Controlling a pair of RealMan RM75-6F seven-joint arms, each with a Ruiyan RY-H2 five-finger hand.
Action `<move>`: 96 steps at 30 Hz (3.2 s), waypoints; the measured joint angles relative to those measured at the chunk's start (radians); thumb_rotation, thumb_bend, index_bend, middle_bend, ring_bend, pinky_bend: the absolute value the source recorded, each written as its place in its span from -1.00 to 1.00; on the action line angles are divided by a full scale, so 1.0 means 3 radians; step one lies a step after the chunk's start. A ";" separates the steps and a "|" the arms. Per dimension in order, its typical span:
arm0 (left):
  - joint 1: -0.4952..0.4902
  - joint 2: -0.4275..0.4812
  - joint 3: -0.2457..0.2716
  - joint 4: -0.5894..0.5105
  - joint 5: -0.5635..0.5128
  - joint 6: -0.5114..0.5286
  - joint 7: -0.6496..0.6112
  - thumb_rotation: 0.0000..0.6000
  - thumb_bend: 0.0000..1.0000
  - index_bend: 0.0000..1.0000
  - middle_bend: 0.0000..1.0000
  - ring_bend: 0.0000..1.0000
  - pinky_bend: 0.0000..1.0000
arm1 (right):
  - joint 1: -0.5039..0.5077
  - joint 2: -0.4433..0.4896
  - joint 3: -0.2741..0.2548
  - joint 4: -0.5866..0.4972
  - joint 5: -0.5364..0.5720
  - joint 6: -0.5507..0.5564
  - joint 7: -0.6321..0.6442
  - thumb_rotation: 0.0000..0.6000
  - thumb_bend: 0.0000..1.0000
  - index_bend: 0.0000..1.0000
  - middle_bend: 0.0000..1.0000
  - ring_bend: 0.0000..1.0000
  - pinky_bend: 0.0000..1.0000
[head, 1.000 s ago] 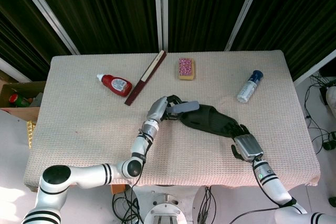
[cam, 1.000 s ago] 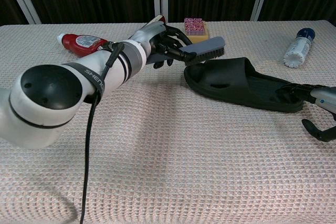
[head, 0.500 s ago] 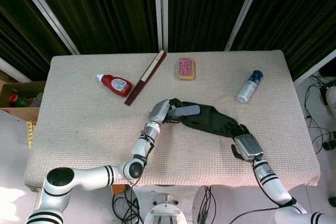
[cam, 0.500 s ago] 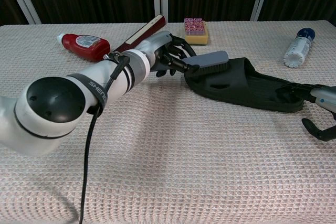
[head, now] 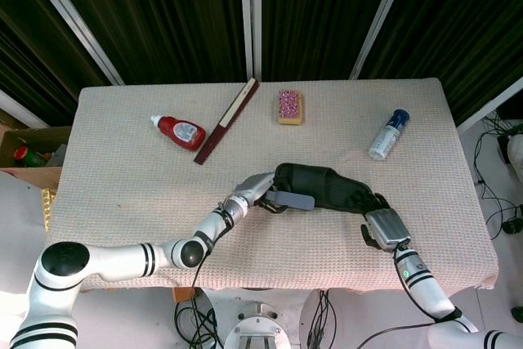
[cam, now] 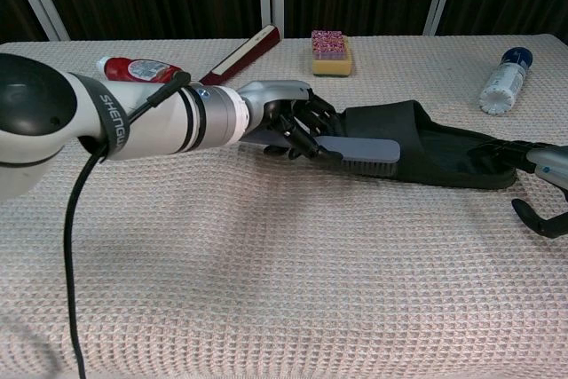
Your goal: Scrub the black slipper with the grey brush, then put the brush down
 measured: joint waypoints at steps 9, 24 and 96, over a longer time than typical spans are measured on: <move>0.0143 -0.0426 -0.0286 0.0147 0.0290 0.1060 -0.0432 1.00 -0.12 0.86 0.97 1.00 1.00 | 0.0004 -0.0005 -0.0004 0.0012 0.0010 -0.0008 0.0003 1.00 0.29 -1.00 -0.94 -1.00 -1.00; 0.0132 -0.0653 -0.0246 0.0463 0.0367 0.0816 -0.0340 1.00 -0.12 0.84 0.96 1.00 1.00 | 0.0004 -0.0019 -0.0014 0.0045 0.0009 -0.0020 0.0047 1.00 0.30 -1.00 -0.94 -1.00 -1.00; 0.1378 0.0418 0.0978 0.0787 0.2559 0.1152 -0.1911 1.00 -0.16 0.47 0.65 0.76 0.99 | -0.0592 0.0050 0.0144 0.0253 -0.0891 0.1582 0.0851 1.00 -0.05 -1.00 -1.00 -1.00 -1.00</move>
